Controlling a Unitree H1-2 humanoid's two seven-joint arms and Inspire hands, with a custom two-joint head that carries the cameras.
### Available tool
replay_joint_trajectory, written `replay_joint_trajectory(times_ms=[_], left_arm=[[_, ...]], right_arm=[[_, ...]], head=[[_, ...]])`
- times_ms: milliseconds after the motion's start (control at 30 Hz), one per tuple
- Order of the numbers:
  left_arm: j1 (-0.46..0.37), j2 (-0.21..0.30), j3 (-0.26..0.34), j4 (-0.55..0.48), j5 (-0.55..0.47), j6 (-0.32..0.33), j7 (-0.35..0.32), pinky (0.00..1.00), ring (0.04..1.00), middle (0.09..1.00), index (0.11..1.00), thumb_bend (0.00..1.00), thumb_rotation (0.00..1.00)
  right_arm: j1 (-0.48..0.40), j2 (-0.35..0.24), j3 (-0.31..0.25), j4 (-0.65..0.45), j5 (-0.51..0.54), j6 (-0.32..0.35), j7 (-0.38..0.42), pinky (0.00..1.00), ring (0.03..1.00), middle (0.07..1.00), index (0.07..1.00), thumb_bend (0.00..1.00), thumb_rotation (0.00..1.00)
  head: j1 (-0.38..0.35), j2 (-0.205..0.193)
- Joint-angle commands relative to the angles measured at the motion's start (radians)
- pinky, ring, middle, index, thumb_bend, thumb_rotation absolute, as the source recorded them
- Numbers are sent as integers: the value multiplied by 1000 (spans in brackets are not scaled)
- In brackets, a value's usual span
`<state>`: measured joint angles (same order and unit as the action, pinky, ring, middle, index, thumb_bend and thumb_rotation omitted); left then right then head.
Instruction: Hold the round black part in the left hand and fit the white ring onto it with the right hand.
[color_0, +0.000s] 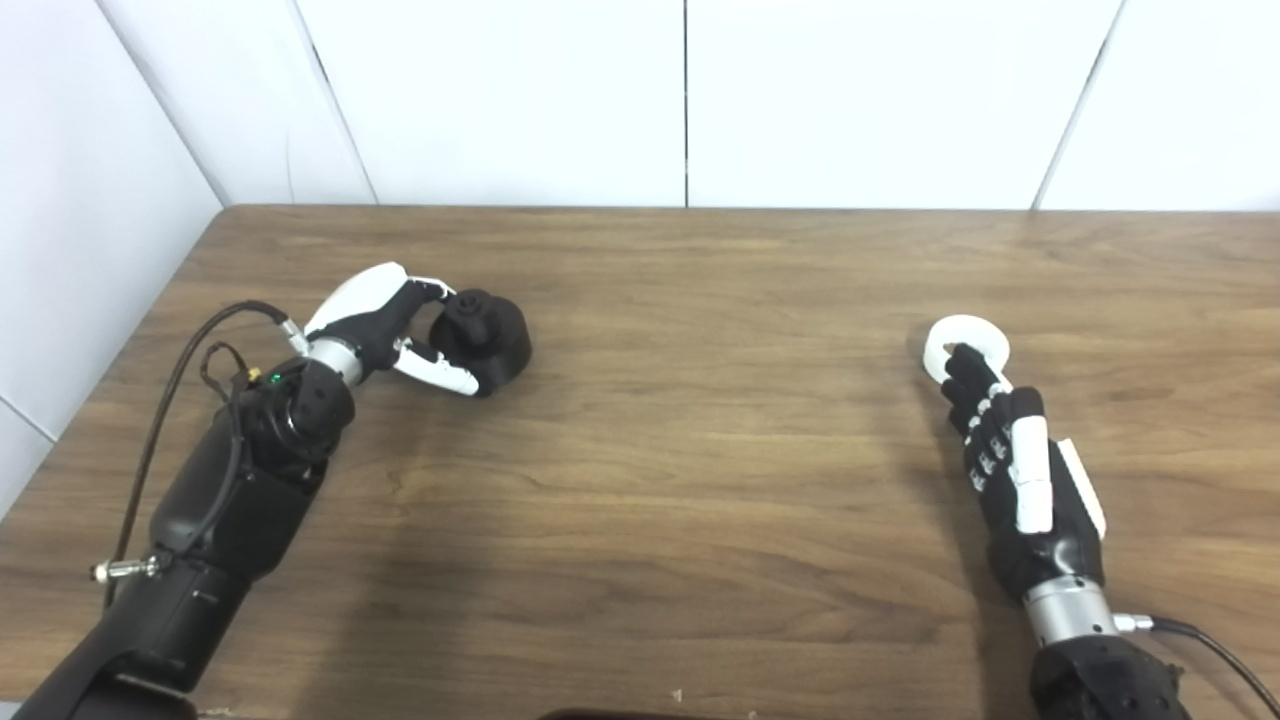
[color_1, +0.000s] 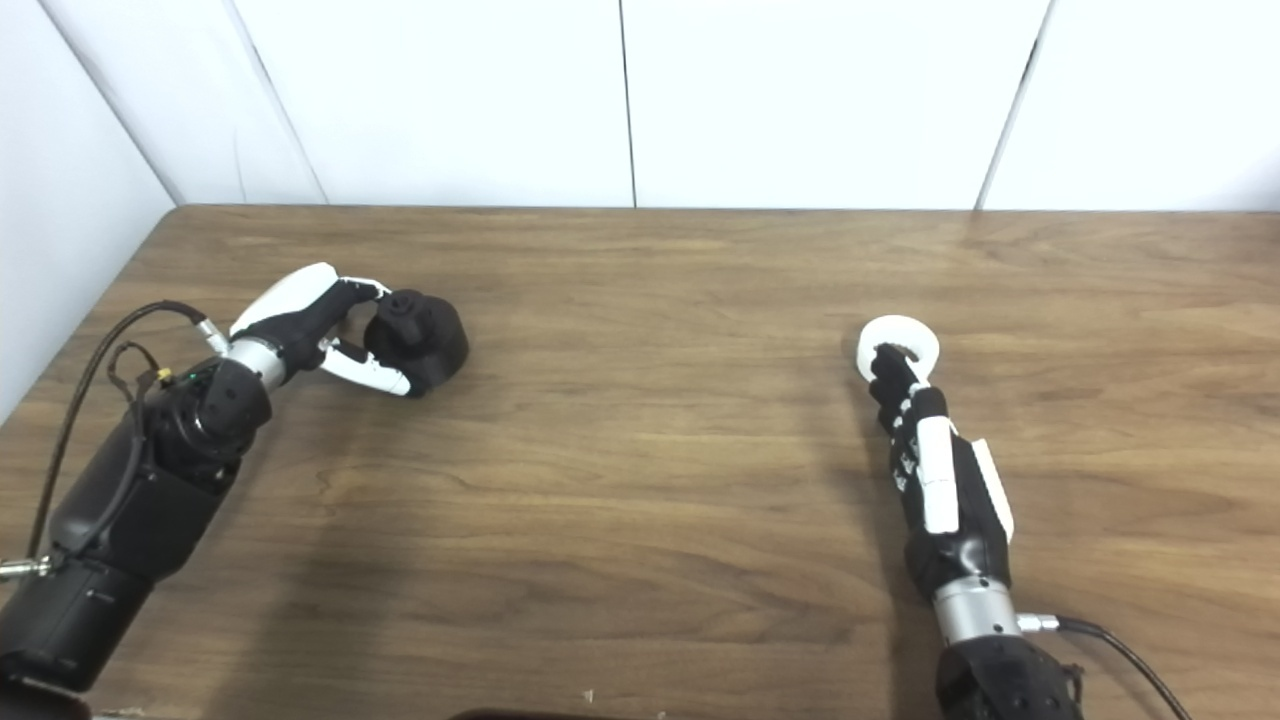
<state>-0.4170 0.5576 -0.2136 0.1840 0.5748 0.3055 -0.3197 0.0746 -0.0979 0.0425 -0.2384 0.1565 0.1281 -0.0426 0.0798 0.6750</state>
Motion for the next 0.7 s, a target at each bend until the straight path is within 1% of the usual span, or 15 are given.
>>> replay_joint_trajectory(times_ms=[0,300,400,500,567,667], left_arm=[[-18,19,18,-35,-2,-1,15,870,985,904,650,750,273],[-3,17,12,-61,2,-7,11,858,979,903,655,755,238],[7,18,9,-90,-1,4,-6,901,992,921,664,745,251],[18,18,6,-110,-2,-5,-12,904,991,925,661,753,253],[24,17,1,-122,0,-12,-14,922,999,927,660,761,274],[32,11,-1,-142,1,-4,-22,934,1000,926,657,766,263]], right_arm=[[33,34,-4,-35,2,-23,11,1000,950,934,915,675,1000],[35,33,-1,-40,-4,-20,11,1000,950,936,915,672,1000],[36,32,0,-43,-11,-15,10,1000,946,932,915,681,1000],[37,32,1,-44,-12,-13,11,1000,943,931,917,679,1000],[38,34,1,-46,-13,-9,9,1000,947,929,915,686,1000],[38,34,2,-47,-13,-7,10,1000,947,929,912,693,1000]], head=[[2,0],[1,4],[1,5],[1,7],[1,8],[0,8]])
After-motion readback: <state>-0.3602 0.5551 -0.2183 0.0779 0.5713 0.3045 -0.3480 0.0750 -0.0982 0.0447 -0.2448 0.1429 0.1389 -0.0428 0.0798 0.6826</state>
